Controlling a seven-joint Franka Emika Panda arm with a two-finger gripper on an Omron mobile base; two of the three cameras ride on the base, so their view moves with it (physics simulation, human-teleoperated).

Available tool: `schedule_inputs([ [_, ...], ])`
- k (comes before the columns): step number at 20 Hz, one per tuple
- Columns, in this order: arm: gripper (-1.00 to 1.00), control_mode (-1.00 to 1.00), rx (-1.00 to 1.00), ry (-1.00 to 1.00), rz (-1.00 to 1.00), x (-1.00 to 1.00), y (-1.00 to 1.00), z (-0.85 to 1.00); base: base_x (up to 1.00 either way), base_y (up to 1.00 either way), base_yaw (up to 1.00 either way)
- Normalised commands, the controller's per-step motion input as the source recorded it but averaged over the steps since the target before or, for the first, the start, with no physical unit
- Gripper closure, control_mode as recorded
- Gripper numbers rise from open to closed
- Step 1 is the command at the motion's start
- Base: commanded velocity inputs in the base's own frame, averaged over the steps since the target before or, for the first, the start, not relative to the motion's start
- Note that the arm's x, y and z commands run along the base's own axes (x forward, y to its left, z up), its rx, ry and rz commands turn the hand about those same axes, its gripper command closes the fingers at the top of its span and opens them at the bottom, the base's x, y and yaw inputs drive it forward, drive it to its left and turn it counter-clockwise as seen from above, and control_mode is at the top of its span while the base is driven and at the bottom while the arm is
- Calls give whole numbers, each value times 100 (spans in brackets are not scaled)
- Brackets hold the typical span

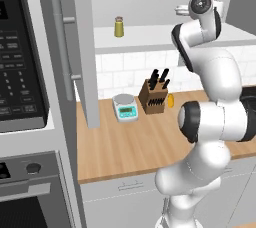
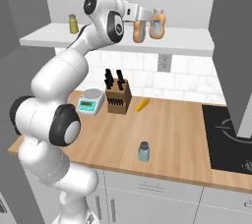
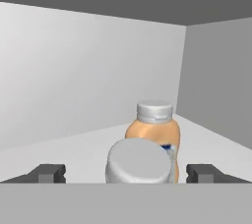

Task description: Put the shaker and condiment bottle from the counter next to their counterparts in the cabinet.

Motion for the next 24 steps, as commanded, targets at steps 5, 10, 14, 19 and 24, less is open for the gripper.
schedule_inputs([
  [5, -100, -100, 0, -8, 2, -47, 1, 0, 0, 0, 0],
  [10, -100, -100, -1, -5, 0, -60, 0, 0, 0, 0, 0],
  [14, -100, -100, 0, -2, 0, -47, 4, 0, 0, 0, 0],
  [19, -100, -100, -1, 0, 0, -50, 9, 0, 0, 0, 0],
  [24, -100, -100, 0, 0, -12, -66, 10, 0, 0, 0, 0],
])
